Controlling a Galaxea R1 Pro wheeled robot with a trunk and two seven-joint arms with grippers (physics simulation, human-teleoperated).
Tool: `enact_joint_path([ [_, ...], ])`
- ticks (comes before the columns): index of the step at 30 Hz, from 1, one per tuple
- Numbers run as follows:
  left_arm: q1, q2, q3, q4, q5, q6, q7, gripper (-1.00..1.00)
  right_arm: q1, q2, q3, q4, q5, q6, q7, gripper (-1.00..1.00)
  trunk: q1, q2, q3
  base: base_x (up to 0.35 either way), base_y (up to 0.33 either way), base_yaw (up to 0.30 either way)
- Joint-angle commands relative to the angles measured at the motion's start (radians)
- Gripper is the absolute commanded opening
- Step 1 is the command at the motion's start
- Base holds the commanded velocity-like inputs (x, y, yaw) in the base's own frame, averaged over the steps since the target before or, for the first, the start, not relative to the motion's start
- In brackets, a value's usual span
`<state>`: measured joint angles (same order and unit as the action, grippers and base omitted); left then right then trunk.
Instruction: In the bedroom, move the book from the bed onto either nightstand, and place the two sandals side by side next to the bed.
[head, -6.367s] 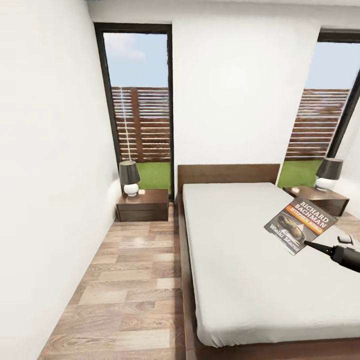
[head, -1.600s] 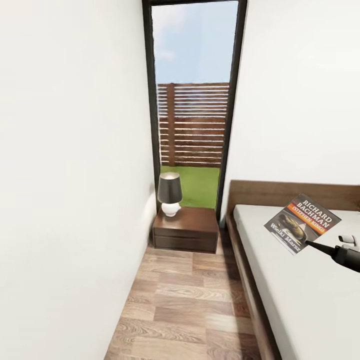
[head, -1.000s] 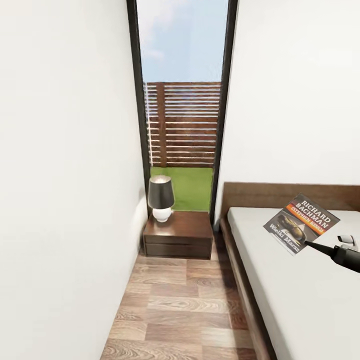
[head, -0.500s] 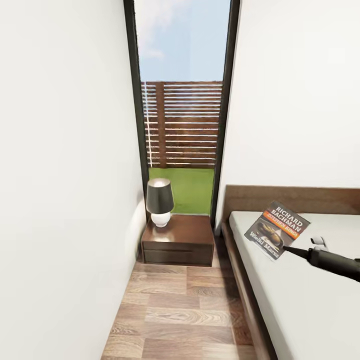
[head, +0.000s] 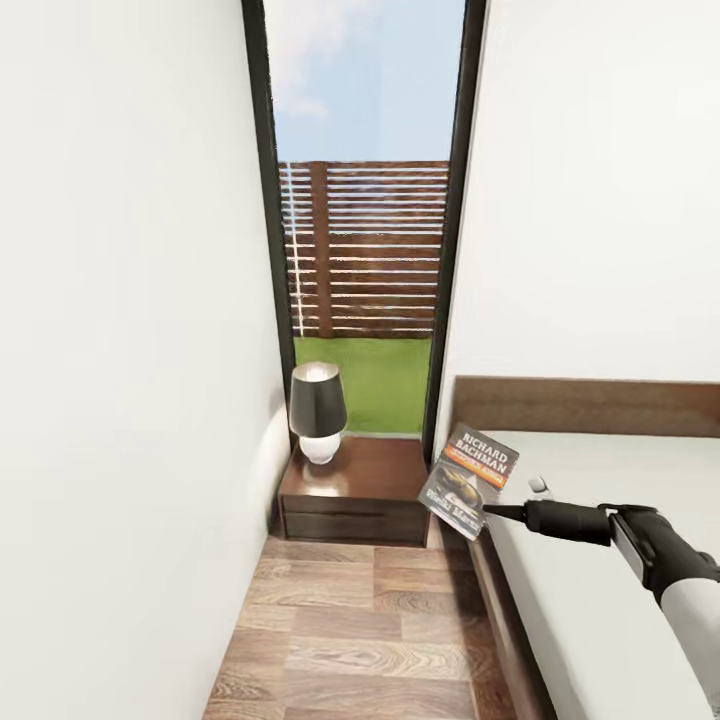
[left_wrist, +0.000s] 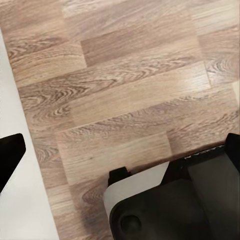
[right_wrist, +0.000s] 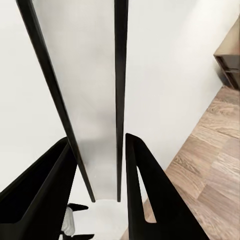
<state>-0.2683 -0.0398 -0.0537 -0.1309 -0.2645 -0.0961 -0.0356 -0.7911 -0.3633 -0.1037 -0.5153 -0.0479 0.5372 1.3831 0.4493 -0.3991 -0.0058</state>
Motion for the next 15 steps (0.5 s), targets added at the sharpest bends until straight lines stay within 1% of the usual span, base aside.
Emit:
enact_joint_path([
  [1, 0.0, 0.0, -0.005, 0.001, -0.002, -0.003, 0.0, 1.0, -0.001, 0.0, -0.002, 0.0, -0.003, 0.01, 0.001, -1.0, 0.001, -0.001, -0.001, 0.216, 0.0, 0.0],
  [5, 0.0, -0.004, -0.005, 0.001, -0.003, -0.006, 0.0, 1.0, -0.007, 0.049, 0.012, -0.005, 0.004, 0.02, -0.041, -1.0, 0.001, -0.001, -0.001, 0.215, 0.0, 0.0],
  [10, 0.0, -0.006, -0.005, 0.001, -0.004, -0.008, 0.0, 1.0, -0.042, 0.105, 0.035, -0.007, 0.008, 0.058, -0.108, -1.0, 0.001, -0.001, -0.001, 0.21, 0.0, 0.0],
  [11, 0.0, -0.006, -0.005, 0.001, -0.004, -0.008, 0.0, 1.0, -0.042, 0.105, 0.035, -0.007, 0.008, 0.058, -0.108, -1.0, 0.001, -0.001, -0.001, 0.2, 0.0, 0.0],
  [14, 0.0, -0.007, -0.006, 0.001, -0.004, -0.009, 0.0, 1.0, -0.056, 0.134, 0.052, -0.007, 0.008, 0.074, -0.153, -1.0, 0.001, -0.001, -0.001, 0.182, 0.0, 0.0],
  [15, 0.0, -0.007, -0.006, 0.001, -0.004, -0.009, 0.0, 1.0, -0.061, 0.149, 0.059, -0.007, 0.008, 0.08, -0.18, -1.0, 0.001, -0.001, -0.001, 0.147, 0.0, 0.0],
])
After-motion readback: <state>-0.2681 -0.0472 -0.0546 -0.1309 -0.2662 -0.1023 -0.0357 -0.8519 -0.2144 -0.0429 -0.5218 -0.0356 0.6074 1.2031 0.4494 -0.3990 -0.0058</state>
